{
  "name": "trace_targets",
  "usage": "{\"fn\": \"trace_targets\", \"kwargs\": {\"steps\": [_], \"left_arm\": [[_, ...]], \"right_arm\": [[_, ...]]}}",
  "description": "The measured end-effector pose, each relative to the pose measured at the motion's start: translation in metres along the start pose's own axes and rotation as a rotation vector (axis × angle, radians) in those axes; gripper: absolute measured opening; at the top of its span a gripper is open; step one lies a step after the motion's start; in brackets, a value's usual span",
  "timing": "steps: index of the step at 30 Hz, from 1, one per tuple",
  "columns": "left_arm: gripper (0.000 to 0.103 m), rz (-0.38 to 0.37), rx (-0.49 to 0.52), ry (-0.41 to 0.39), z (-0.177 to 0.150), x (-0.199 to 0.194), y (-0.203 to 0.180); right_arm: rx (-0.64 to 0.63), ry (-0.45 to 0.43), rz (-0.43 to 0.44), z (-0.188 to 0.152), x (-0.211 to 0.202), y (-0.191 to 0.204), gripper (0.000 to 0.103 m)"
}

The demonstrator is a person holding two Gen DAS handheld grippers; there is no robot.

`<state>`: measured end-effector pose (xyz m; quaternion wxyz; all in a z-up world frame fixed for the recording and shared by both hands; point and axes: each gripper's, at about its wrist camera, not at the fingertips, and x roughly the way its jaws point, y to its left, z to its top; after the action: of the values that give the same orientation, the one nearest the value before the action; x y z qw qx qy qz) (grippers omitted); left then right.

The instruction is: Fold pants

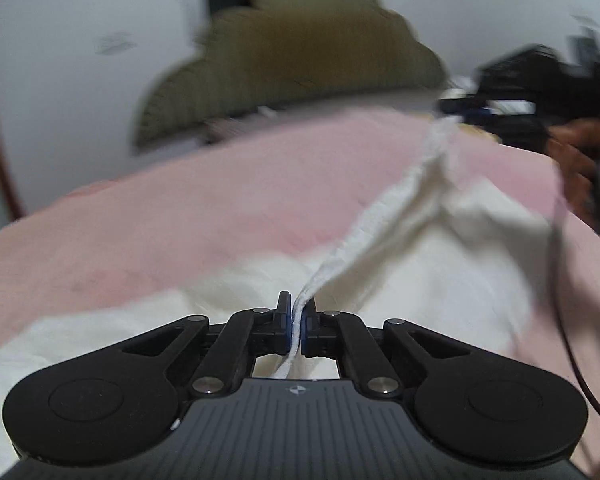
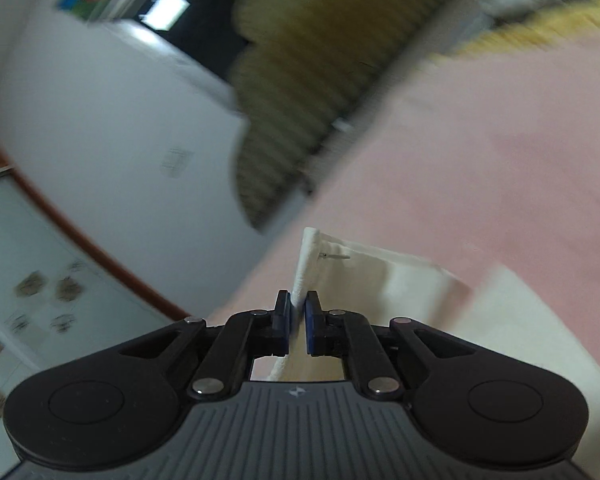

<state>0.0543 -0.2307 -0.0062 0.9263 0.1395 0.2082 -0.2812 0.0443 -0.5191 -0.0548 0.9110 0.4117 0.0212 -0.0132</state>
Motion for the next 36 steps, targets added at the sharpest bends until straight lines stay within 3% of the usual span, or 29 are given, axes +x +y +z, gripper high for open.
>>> {"fn": "trace_targets", "kwargs": {"steps": [2,3,5,8,10,12,15,20,25,36], "left_arm": [[0.007,0.091,-0.096,-0.103,0.018,-0.015,0.019],[0.008,0.113,-0.122,-0.147,0.024,-0.024,0.024],[0.008,0.113,-0.100,-0.181,0.026,-0.035,0.022],[0.008,0.015,0.107,-0.063,0.004,-0.026,-0.015],[0.009,-0.059,0.219,0.016,-0.024,-0.017,-0.045],[0.008,-0.086,0.288,0.044,-0.042,-0.017,-0.062],[0.008,-0.079,0.344,0.034,-0.052,-0.019,-0.070],[0.008,-0.113,0.285,0.074,-0.047,-0.014,-0.063],[0.008,-0.115,0.307,0.083,-0.050,-0.007,-0.066],[0.006,-0.103,0.328,0.086,-0.053,-0.006,-0.071]], "right_arm": [[-0.105,-0.082,0.105,0.005,-0.019,0.031,0.007],[-0.149,-0.109,0.098,0.004,-0.030,0.038,0.007],[-0.197,-0.109,-0.018,-0.006,-0.047,0.034,0.007],[-0.163,-0.016,-0.278,-0.029,-0.061,-0.009,0.008],[-0.054,0.017,-0.359,-0.044,-0.076,-0.043,0.008],[0.025,0.029,-0.382,-0.054,-0.089,-0.063,0.008],[0.042,0.044,-0.398,-0.057,-0.098,-0.070,0.008],[-0.017,0.039,-0.410,-0.059,-0.108,-0.059,0.008],[-0.007,0.055,-0.468,-0.069,-0.118,-0.071,0.008],[-0.030,0.067,-0.504,-0.081,-0.124,-0.076,0.008]]}}
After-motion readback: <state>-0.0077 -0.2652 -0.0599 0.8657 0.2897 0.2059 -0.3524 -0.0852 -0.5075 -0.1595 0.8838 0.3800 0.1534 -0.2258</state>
